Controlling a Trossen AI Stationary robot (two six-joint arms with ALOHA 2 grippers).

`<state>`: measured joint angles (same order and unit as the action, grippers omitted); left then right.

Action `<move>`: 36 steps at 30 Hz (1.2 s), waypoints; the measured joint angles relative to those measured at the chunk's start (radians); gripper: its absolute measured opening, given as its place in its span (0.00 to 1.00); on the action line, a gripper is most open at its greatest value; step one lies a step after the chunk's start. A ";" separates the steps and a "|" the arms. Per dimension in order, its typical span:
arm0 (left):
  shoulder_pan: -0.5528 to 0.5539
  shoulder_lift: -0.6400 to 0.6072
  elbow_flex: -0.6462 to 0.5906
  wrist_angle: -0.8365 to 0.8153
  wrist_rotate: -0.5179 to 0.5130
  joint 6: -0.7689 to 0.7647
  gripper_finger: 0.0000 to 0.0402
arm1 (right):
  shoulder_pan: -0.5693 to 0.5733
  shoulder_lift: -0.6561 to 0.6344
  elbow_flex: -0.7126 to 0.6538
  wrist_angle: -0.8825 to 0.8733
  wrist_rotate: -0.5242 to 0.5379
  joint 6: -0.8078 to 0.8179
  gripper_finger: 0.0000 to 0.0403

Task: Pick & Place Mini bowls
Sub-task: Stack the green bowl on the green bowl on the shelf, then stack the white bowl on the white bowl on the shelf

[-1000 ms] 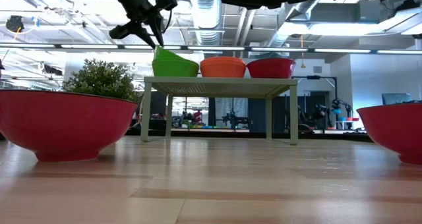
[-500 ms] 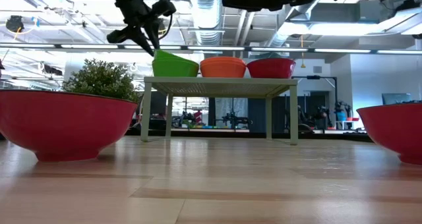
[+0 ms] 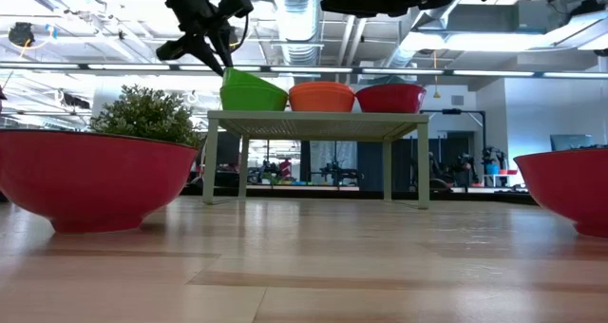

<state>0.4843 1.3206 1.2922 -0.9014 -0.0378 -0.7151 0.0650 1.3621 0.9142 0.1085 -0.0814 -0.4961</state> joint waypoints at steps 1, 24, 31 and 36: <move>0.000 0.002 0.000 -0.002 0.001 0.000 0.20 | 0.000 0.000 0.000 0.000 0.000 0.000 0.28; 0.000 0.026 0.000 0.006 -0.022 0.064 0.20 | 0.000 0.000 0.000 0.000 0.000 0.000 0.28; 0.000 -0.071 0.000 0.028 -0.022 0.088 0.20 | 0.000 0.000 0.000 0.000 0.000 0.000 0.28; -0.009 -0.179 0.000 0.028 -0.023 0.111 0.20 | 0.000 0.000 0.000 0.000 0.000 0.000 0.28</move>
<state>0.4750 1.1419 1.2926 -0.8734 -0.0607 -0.6041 0.0650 1.3621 0.9142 0.1089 -0.0814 -0.4961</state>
